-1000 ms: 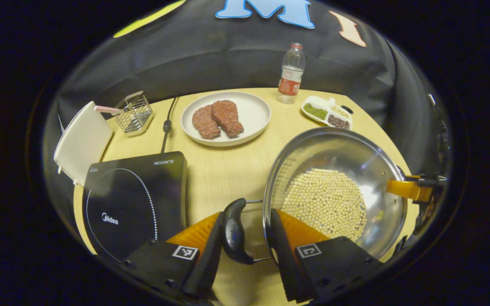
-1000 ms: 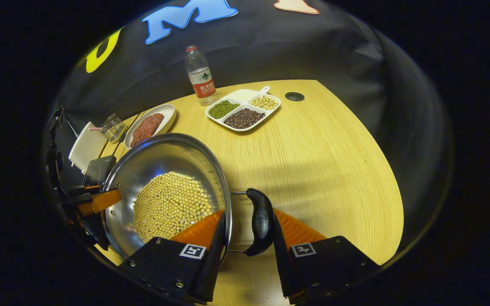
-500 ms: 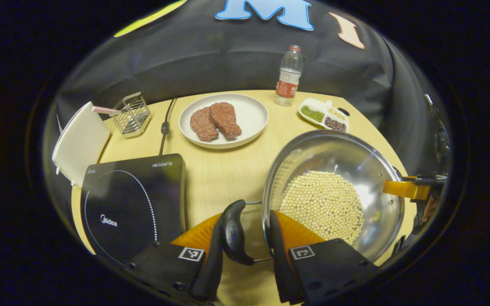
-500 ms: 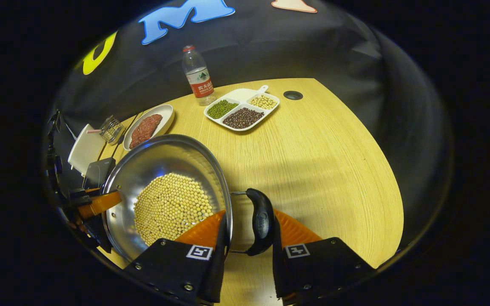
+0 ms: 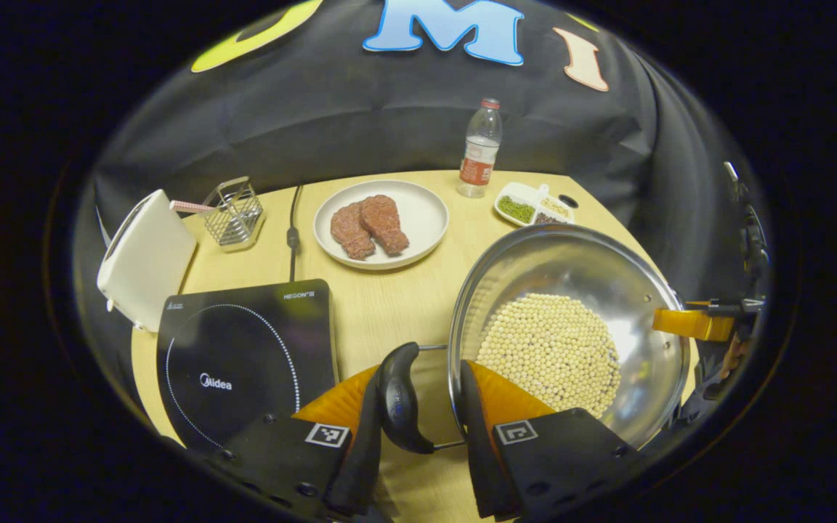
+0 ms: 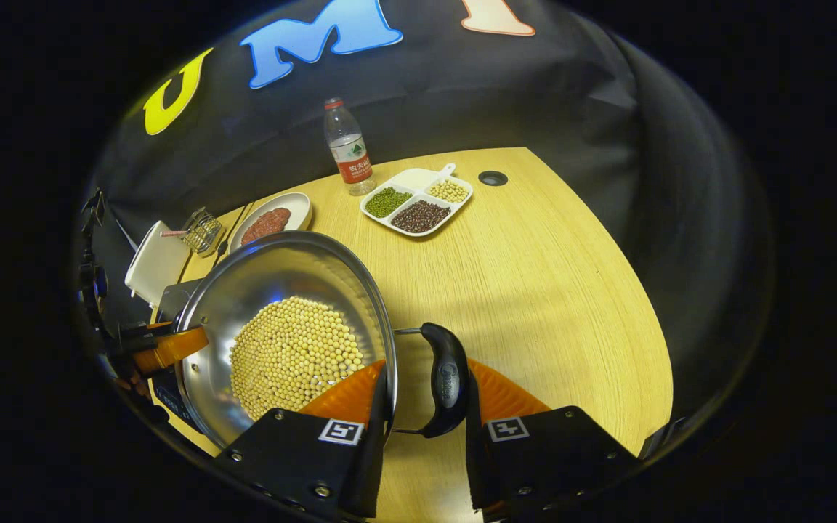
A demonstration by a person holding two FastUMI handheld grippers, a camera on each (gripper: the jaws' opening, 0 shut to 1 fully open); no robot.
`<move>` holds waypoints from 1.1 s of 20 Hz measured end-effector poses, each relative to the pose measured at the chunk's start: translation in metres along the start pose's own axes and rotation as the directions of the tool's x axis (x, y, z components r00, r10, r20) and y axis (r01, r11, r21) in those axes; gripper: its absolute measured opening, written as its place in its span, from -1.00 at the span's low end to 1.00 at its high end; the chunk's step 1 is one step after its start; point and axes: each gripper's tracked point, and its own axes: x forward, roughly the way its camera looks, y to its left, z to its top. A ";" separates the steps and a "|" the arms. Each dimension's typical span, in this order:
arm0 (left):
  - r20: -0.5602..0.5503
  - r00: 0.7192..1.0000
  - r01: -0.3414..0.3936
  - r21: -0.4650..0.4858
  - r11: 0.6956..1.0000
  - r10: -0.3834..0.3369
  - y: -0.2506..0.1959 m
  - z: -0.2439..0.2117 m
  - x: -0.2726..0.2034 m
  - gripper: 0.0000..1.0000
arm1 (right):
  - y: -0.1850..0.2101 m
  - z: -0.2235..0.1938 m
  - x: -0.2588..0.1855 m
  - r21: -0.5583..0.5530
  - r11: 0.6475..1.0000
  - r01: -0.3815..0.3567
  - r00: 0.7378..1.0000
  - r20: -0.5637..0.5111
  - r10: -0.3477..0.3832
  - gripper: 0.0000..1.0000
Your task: First push the handle of the pot to place it horizontally, then grasp the pot with both hands and set it on the induction cooktop.
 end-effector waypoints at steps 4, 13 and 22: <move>0.018 1.000 0.011 -0.002 1.000 -0.011 0.012 0.001 -0.020 0.11 | 0.016 0.002 -0.020 0.001 1.000 0.011 1.000 0.016 -0.011 -0.06; 0.014 1.000 -0.008 0.002 1.000 0.008 0.061 -0.009 -0.054 0.17 | 0.069 -0.011 -0.036 0.005 1.000 -0.001 1.000 0.004 0.001 -0.06; 0.015 0.999 -0.043 -0.005 0.999 0.043 0.120 -0.008 -0.076 0.17 | 0.124 -0.010 -0.034 -0.004 0.999 -0.040 0.999 0.002 0.040 -0.05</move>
